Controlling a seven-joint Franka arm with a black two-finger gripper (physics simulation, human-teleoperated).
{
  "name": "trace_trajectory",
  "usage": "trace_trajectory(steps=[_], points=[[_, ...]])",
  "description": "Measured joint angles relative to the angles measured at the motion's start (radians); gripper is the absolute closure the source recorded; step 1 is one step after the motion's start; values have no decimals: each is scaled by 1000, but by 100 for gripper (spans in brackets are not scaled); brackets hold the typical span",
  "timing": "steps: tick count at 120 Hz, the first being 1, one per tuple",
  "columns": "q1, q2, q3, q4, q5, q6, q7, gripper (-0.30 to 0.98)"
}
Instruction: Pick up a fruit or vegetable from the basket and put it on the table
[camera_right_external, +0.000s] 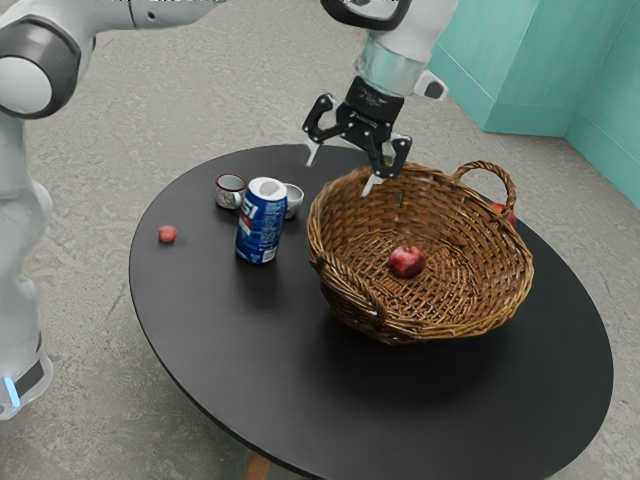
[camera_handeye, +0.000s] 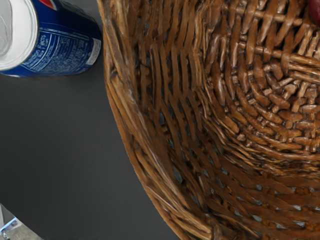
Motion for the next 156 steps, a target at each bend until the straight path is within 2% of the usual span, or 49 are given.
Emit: trace_trajectory(steps=[16,28,45,69,98,119,156], points=[[-12,4,4,-1,-20,101,-247,0],[32,27,-1,0,-31,144,-406,0],[180,172,-20,96,-32,195,-601,0],[173,300,-70,187,-32,266,-808,0],[181,364,-71,186,-38,362,-970,0],[157,290,-69,50,-40,426,-1052,0],[166,299,-68,-20,-73,528,-1132,0]])
